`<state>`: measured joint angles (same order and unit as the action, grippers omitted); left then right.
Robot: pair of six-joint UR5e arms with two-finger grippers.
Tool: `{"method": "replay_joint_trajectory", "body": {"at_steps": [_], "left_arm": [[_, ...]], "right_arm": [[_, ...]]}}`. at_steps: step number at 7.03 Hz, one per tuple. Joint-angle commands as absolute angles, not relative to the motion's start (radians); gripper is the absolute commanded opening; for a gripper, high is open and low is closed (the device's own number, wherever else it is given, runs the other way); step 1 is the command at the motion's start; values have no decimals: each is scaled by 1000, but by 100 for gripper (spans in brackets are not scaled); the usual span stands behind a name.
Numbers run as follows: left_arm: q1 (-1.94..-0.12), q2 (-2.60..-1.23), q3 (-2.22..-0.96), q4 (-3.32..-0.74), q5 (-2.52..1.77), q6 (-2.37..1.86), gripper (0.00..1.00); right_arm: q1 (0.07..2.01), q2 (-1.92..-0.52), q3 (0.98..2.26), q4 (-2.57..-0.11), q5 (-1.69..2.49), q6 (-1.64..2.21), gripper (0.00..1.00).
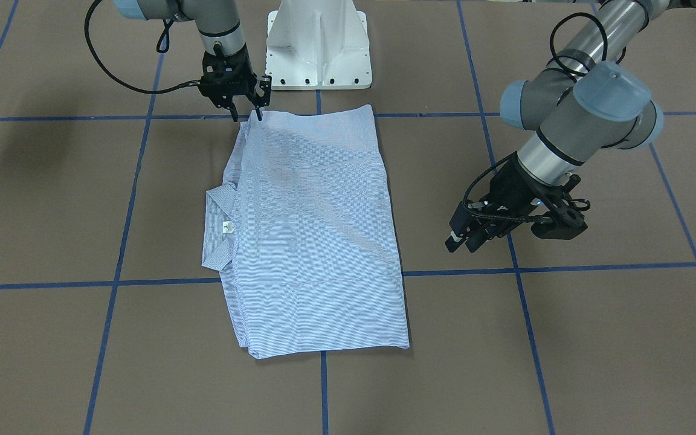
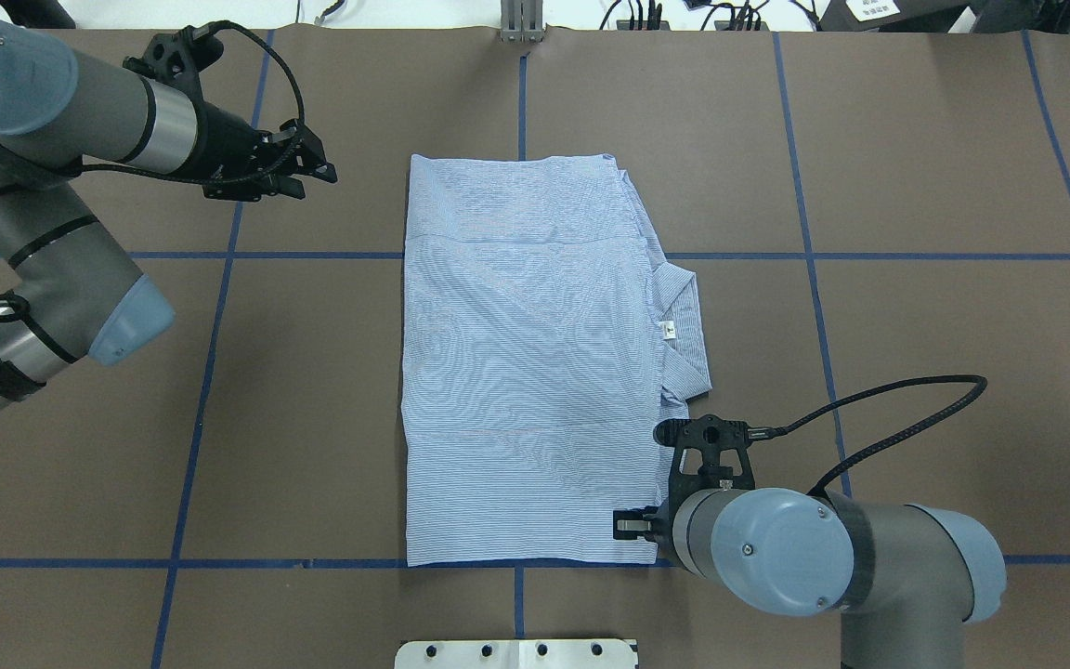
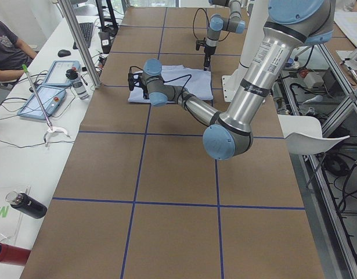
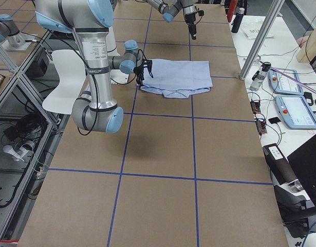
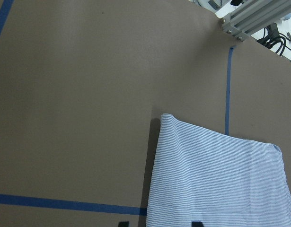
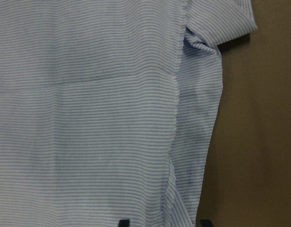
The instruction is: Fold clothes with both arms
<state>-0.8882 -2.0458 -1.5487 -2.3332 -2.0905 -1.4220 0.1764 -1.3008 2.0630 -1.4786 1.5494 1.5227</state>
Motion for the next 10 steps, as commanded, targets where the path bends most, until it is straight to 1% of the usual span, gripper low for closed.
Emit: {"method": "replay_joint_trajectory", "body": {"at_steps": [1,3,4,5,6,10], "left_arm": [[-888,-2046,-1546,-2333,-2089,-1420,54],[-885,-2046,-1543,-2333,-2077,-1422,54],[-887,-2046,-1546,-2333,-2077,-1420,54],[-887,-2046,-1546,-2332,-2075,-1420,54],[-887,-2046,-1548,-2332,-2075,-1420,54],[-885,-2046,-1549,-2332,-2074,-1420,54]], "right_arm": [[176,-1298,2065,-1470,1545,1802,78],[176,-1298,2059,-1470,1508,2053,76],[175,-1292,2051,-1467,1505,2112,75],[173,-1293,2010,-1429,1505,2140,73],[176,-1298,1996,-1373,1503,2163,71],[176,-1325,1986,-1364,1503,2194,71]]}}
